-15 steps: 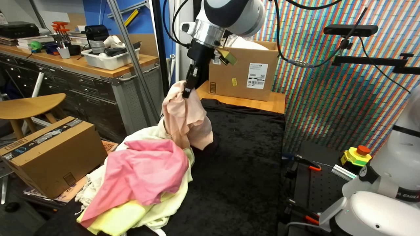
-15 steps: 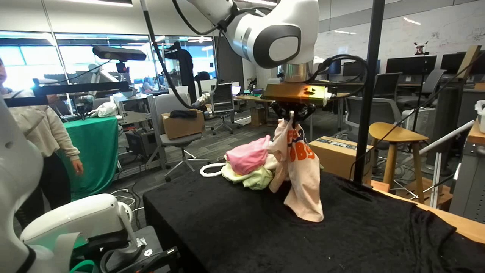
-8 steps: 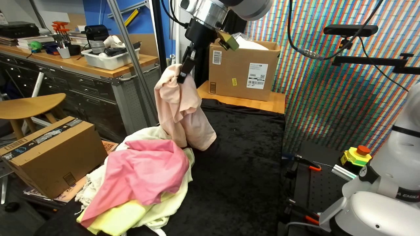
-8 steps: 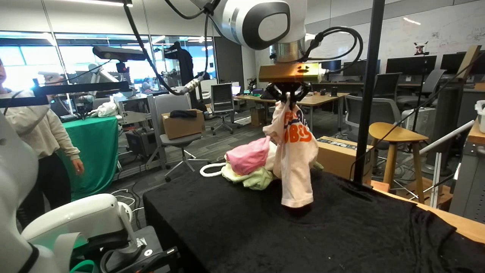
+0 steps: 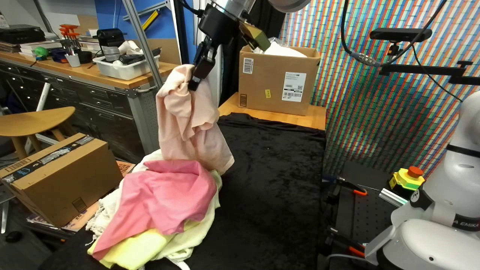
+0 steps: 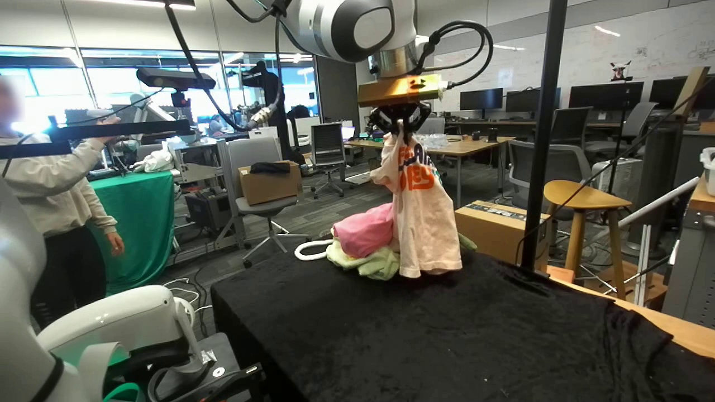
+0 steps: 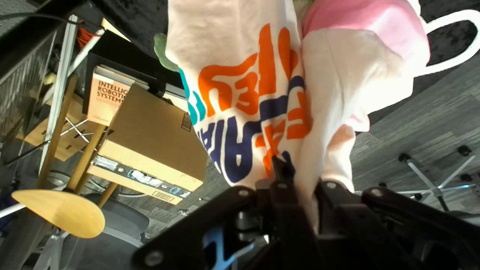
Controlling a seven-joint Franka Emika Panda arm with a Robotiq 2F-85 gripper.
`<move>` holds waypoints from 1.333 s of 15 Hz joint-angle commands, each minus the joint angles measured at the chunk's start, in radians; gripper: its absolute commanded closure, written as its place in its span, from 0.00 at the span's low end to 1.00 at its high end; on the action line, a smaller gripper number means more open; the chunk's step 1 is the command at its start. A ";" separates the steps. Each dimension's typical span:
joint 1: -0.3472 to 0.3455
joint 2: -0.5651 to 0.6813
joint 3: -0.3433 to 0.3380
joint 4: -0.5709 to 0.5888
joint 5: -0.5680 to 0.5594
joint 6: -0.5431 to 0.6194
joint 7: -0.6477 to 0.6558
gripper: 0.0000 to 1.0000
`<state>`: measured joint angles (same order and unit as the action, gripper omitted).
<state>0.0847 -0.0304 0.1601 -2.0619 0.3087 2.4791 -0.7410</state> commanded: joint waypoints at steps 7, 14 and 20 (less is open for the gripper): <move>0.107 0.223 0.047 0.152 -0.264 0.128 0.294 0.99; 0.115 0.482 0.062 0.332 -0.301 -0.001 0.387 0.99; 0.132 0.617 0.093 0.409 -0.287 -0.153 0.398 0.99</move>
<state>0.2014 0.5228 0.2420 -1.7231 0.0284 2.3846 -0.3713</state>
